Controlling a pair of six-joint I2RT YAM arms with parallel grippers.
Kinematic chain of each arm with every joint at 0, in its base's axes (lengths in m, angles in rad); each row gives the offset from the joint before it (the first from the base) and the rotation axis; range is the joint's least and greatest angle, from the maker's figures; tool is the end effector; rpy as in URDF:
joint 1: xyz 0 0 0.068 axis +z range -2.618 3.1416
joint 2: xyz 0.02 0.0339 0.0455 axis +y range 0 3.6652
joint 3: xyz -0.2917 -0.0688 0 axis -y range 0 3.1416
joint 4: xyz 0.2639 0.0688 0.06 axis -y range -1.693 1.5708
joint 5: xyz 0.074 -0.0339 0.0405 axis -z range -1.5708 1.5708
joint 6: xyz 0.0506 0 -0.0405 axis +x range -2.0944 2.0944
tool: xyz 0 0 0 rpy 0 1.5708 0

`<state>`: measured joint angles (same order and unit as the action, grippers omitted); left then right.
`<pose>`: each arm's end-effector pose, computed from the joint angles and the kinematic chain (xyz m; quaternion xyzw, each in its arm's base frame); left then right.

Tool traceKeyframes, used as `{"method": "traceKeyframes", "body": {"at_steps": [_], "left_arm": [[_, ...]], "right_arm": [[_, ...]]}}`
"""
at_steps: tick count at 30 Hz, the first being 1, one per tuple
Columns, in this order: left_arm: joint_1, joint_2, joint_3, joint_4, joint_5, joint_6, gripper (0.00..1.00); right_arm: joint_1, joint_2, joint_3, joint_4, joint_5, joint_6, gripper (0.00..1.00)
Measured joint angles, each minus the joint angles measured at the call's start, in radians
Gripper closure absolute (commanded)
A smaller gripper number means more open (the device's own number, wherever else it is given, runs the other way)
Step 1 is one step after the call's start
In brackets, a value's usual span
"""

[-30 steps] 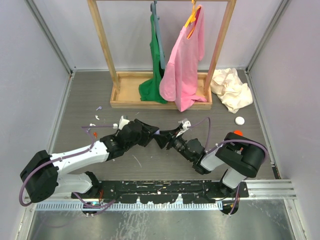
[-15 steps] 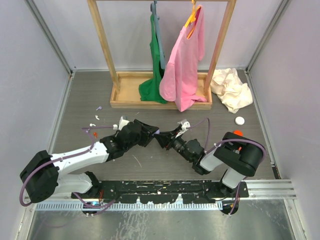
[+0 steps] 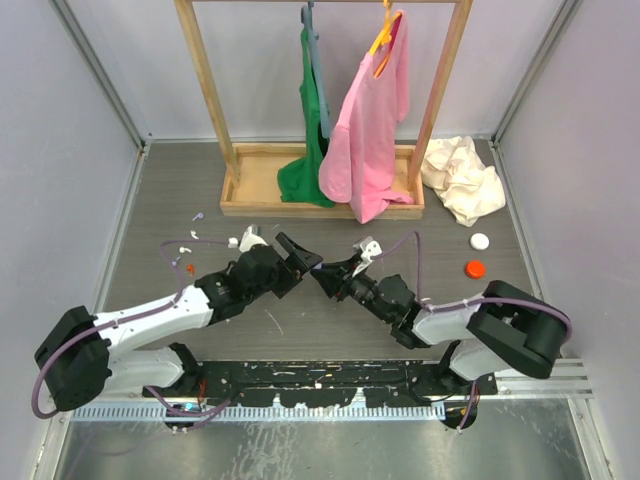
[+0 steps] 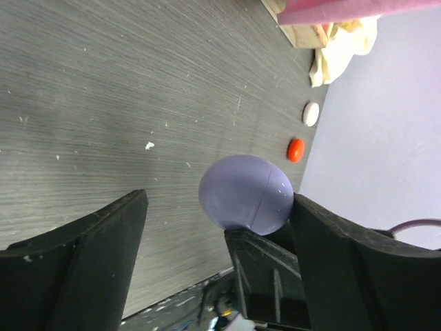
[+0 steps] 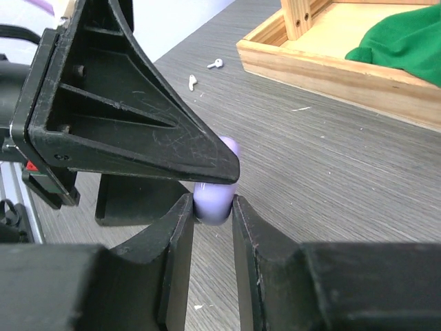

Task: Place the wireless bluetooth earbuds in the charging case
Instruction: Pick up the charging case at the center of the board.

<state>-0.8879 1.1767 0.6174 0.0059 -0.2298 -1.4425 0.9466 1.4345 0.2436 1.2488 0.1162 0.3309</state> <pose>0.1783 -0.2009 0.2289 -0.2912 0.8192 -0.4051 0.2829 0.1555 0.2059 0.1869 -0.1674 0.6658 0.4009 0.6067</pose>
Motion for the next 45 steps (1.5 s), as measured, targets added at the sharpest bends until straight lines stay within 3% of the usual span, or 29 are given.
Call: {"method": "traceKeyframes", "body": {"at_steps": [4,14,22,31,39,45], "left_arm": [[0.0,-0.05,0.0,-0.028,0.007,0.148,0.01],[0.0,-0.283,0.018,-0.157,0.021,0.682,0.02],[0.001,-0.362,0.04,-0.175,0.182,1.043,0.02],[0.001,-0.312,0.043,-0.124,0.452,1.286,0.05],[0.009,-0.3,0.055,-0.069,0.616,1.412,0.08],[0.116,-0.256,0.085,-0.02,0.786,1.452,0.16]], "right_arm": [[-0.012,-0.108,0.007,-0.135,-0.047,-0.044,0.94],[-0.138,-0.361,0.119,-0.589,-0.285,-0.129,0.93],[-0.165,-0.427,0.247,-0.886,-0.455,-0.201,0.95],[-0.199,-0.43,0.421,-1.168,-0.645,-0.312,0.97],[-0.273,-0.428,0.493,-1.339,-0.816,-0.412,0.97],[-0.306,-0.394,0.539,-1.405,-0.905,-0.457,0.97]]}}
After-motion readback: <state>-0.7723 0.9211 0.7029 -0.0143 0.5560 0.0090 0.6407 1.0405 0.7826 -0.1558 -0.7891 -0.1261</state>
